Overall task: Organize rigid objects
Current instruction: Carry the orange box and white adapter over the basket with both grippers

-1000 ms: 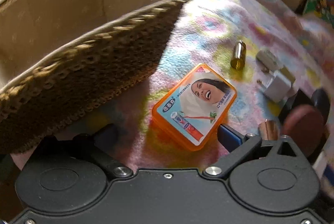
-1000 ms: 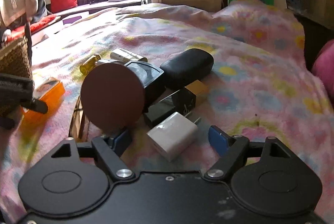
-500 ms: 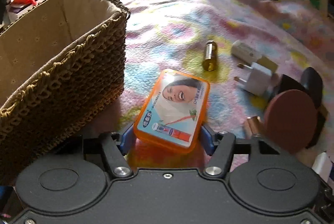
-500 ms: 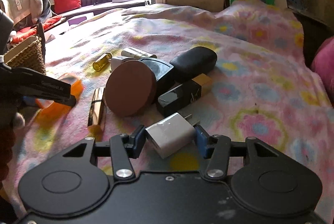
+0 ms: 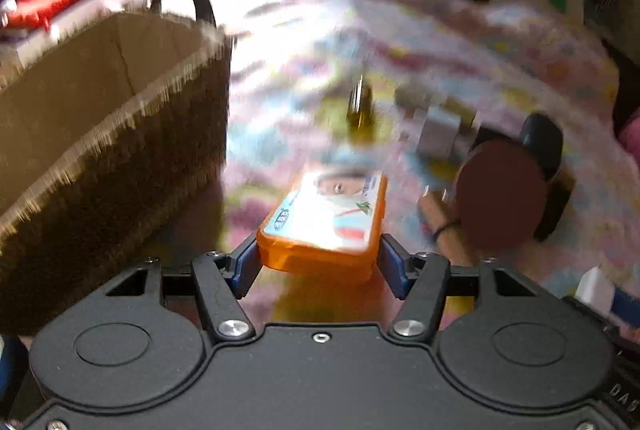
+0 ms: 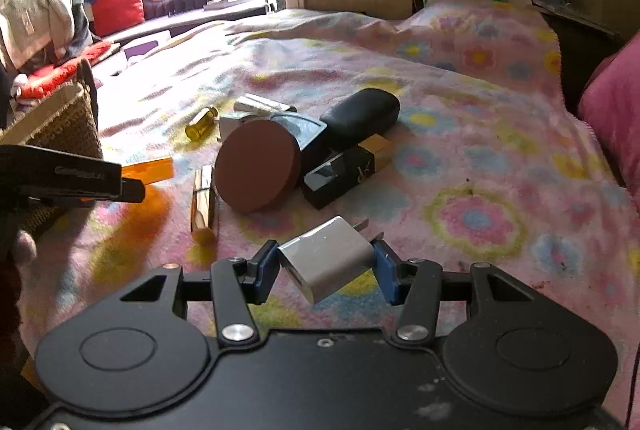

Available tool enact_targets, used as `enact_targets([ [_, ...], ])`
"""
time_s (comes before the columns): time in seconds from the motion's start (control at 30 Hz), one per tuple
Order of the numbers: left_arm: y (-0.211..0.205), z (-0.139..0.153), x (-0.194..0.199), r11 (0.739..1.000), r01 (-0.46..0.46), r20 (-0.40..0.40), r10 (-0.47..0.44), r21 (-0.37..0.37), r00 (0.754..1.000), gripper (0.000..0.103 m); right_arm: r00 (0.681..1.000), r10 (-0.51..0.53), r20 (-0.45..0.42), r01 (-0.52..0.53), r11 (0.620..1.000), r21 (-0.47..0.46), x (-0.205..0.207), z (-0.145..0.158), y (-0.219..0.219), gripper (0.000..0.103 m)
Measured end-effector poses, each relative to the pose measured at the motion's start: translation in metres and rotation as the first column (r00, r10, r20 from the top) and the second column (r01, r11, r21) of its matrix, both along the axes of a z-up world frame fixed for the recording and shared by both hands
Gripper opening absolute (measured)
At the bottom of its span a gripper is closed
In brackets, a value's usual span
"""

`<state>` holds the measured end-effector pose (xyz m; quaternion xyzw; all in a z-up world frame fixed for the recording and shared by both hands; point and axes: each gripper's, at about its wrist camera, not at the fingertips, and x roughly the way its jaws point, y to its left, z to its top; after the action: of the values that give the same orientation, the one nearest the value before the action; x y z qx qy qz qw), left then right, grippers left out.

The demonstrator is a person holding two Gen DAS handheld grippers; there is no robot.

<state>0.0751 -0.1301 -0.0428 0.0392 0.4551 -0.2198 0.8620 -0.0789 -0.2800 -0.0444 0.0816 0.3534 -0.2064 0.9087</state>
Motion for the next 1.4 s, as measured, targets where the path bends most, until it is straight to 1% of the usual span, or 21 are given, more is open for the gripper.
enact_targets([
  [0.1, 0.01, -0.011, 0.004, 0.999, -0.034, -0.103, 0.032, -0.015, 0.994, 0.059, 1.0, -0.005, -0.018, 0.005, 1.0, -0.008, -0.002, -0.001, 0.003, 0.05],
  [0.3, 0.045, -0.012, 0.006, 0.973, -0.223, -0.144, 0.213, -0.058, 0.966, 0.059, 1.0, 0.004, -0.021, -0.005, 1.0, -0.022, -0.009, 0.002, 0.011, 0.05],
  [0.4, 0.052, -0.011, 0.001, 0.968, -0.239, -0.157, 0.226, -0.069, 0.961, 0.06, 1.0, 0.008, -0.02, -0.009, 1.0, -0.014, -0.008, 0.002, 0.011, 0.05],
  [0.5, 0.051, -0.009, -0.006, 0.969, -0.235, -0.12, 0.225, -0.072, 0.967, 0.059, 1.0, 0.013, -0.017, -0.013, 1.0, -0.004, -0.007, 0.001, 0.012, 0.05],
  [0.57, 0.039, -0.004, -0.011, 0.985, -0.153, -0.095, 0.146, -0.078, 0.985, 0.064, 1.0, 0.017, -0.018, -0.017, 1.0, 0.0, -0.006, 0.001, 0.013, 0.05],
  [0.63, 0.025, 0.001, -0.019, 0.99, -0.007, -0.094, -0.006, -0.141, 0.996, 0.065, 1.0, 0.017, -0.013, -0.017, 1.0, 0.001, -0.007, 0.001, 0.013, 0.05],
  [0.7, 0.008, 0.007, -0.032, 0.966, 0.163, -0.076, -0.181, -0.201, 0.981, 0.066, 1.0, 0.011, -0.008, -0.011, 1.0, 0.003, -0.009, 0.002, 0.01, 0.05],
  [0.73, 0.001, 0.012, -0.04, 0.954, 0.219, -0.031, -0.23, -0.203, 0.973, 0.068, 1.0, 0.006, -0.005, -0.006, 1.0, 0.003, -0.01, 0.003, 0.009, 0.05],
  [0.8, -0.004, 0.023, -0.053, 0.958, 0.247, 0.074, -0.238, -0.147, 0.968, 0.074, 1.0, -0.01, 0.003, 0.01, 1.0, 0.001, -0.013, 0.005, 0.003, 0.05],
  [0.83, -0.005, 0.026, -0.053, 0.969, 0.225, 0.103, -0.214, -0.101, 0.971, 0.087, 1.0, -0.019, 0.006, 0.019, 1.0, 0.004, -0.014, 0.006, 0.0, 0.05],
  [0.87, -0.006, 0.027, -0.049, 0.982, 0.181, 0.122, -0.174, -0.049, 0.977, 0.091, 1.0, -0.027, 0.008, 0.027, 1.0, 0.008, -0.015, 0.007, -0.003, 0.05],
  [0.93, 0.001, 0.029, -0.038, 0.998, 0.049, 0.172, -0.056, 0.044, 0.983, 0.09, 0.999, -0.036, 0.014, 0.036, 0.999, 0.016, -0.018, 0.009, -0.008, 0.05],
  [0.97, 0.006, 0.028, -0.032, 0.998, 0.002, 0.171, -0.011, 0.055, 0.985, 0.091, 0.999, -0.037, 0.018, 0.037, 0.999, 0.018, -0.019, 0.009, -0.01, 0.05],
  [1.1, 0.023, 0.014, 0.007, 0.99, -0.131, 0.055, 0.128, 0.053, 0.99, 0.092, 1.0, -0.014, 0.017, 0.014, 1.0, 0.024, -0.016, 0.007, -0.006, 0.05],
  [1.17, 0.021, 0.004, 0.02, 0.987, -0.143, 0.002, 0.143, 0.069, 0.99, 0.092, 1.0, -0.003, 0.012, 0.003, 1.0, 0.029, -0.013, 0.005, -0.002, 0.05],
  [1.23, 0.014, -0.005, 0.028, 0.997, -0.069, -0.096, 0.071, 0.024, 0.993, 0.092, 1.0, 0.005, 0.01, -0.006, 0.999, 0.037, -0.012, 0.003, 0.0, 0.05],
  [1.27, 0.011, -0.008, 0.026, 0.999, -0.01, -0.142, 0.005, -0.035, 0.99, 0.092, 1.0, 0.007, 0.01, -0.007, 0.999, 0.041, -0.012, 0.002, 0.0, 0.05],
  [1.3, 0.005, -0.008, 0.02, 0.99, 0.077, -0.18, -0.098, -0.12, 0.979, 0.092, 1.0, 0.009, 0.01, -0.009, 0.999, 0.044, -0.013, 0.001, 0.001, 0.05],
  [1.33, 0.001, -0.006, 0.016, 0.967, 0.158, -0.205, -0.199, -0.2, 0.958, 0.092, 1.0, 0.009, 0.009, -0.01, 0.999, 0.043, -0.013, 0.001, 0.001, 0.05],
  [1.37, -0.002, -0.002, 0.01, 0.932, 0.232, -0.212, -0.295, -0.278, 0.932, 0.091, 1.0, 0.007, 0.008, -0.007, 0.999, 0.041, -0.013, 0.0, 0.0, 0.05],
  [1.4, -0.003, 0.004, 0.006, 0.911, 0.269, -0.198, -0.339, -0.313, 0.92, 0.091, 1.0, 0.002, 0.006, -0.002, 0.999, 0.04, -0.014, 0.0, -0.001, 0.05],
])
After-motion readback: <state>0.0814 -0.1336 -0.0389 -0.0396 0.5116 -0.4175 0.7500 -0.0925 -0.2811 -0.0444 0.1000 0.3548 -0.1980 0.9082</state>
